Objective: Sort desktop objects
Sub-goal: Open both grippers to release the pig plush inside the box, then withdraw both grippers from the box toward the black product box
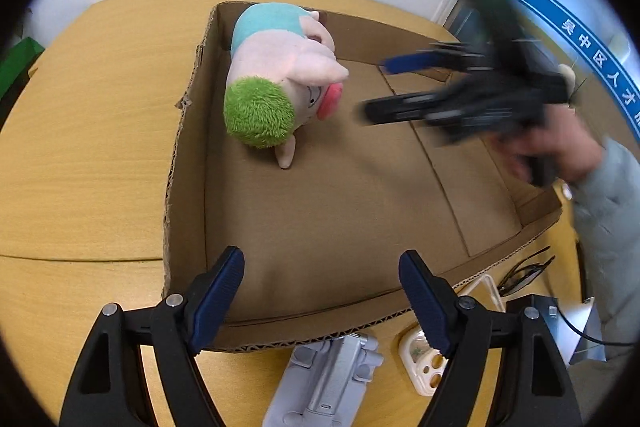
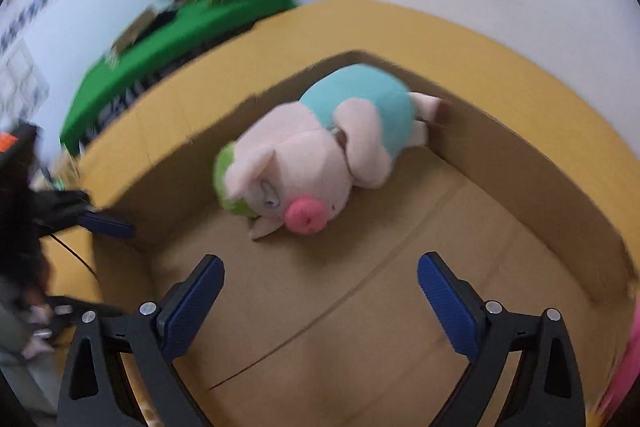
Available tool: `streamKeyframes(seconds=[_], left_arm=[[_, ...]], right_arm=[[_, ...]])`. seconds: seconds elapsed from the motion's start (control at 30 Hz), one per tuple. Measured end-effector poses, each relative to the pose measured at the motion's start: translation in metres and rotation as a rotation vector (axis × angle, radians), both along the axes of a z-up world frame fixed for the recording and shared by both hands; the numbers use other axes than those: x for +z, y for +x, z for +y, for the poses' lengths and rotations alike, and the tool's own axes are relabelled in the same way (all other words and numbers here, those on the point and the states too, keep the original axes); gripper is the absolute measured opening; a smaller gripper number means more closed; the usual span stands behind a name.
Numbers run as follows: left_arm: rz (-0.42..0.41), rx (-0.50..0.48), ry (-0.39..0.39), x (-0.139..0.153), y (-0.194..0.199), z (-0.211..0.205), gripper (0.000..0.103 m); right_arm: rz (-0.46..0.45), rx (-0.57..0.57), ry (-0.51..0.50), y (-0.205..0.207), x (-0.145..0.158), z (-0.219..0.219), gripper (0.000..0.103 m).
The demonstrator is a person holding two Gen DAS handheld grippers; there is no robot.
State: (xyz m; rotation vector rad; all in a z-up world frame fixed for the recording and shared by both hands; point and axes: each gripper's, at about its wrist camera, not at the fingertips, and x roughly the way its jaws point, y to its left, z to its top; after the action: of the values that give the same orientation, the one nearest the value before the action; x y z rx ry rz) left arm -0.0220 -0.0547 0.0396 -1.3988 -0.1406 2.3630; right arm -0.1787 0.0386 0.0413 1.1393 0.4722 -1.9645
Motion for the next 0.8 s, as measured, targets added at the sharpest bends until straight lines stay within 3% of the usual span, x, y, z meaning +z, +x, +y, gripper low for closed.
streamKeyframes(seconds=[0.07, 0.17, 0.27, 0.37, 0.6, 0.8], left_arm=[[-0.007, -0.001, 0.028, 0.001, 0.0, -0.003, 0.079], [-0.013, -0.017, 0.053, 0.002, 0.0, -0.007, 0.079], [-0.019, -0.036, 0.06, 0.003, -0.001, -0.007, 0.079], [-0.022, -0.055, 0.064, 0.004, 0.0, -0.005, 0.079], [-0.02, -0.067, 0.038, 0.003, 0.0, 0.001, 0.079], [-0.011, -0.072, 0.031, 0.003, 0.001, 0.0, 0.08]], right_arm=[[-0.008, 0.049, 0.056, -0.025, -0.023, -0.03, 0.095], [-0.054, 0.079, -0.007, -0.041, -0.034, -0.05, 0.094], [-0.004, 0.118, -0.061, -0.042, -0.031, -0.061, 0.094], [0.048, 0.155, -0.073, -0.039, -0.03, -0.062, 0.094], [0.057, 0.163, -0.098, -0.04, -0.044, -0.054, 0.094], [0.037, 0.1, -0.056, -0.03, -0.038, -0.038, 0.097]])
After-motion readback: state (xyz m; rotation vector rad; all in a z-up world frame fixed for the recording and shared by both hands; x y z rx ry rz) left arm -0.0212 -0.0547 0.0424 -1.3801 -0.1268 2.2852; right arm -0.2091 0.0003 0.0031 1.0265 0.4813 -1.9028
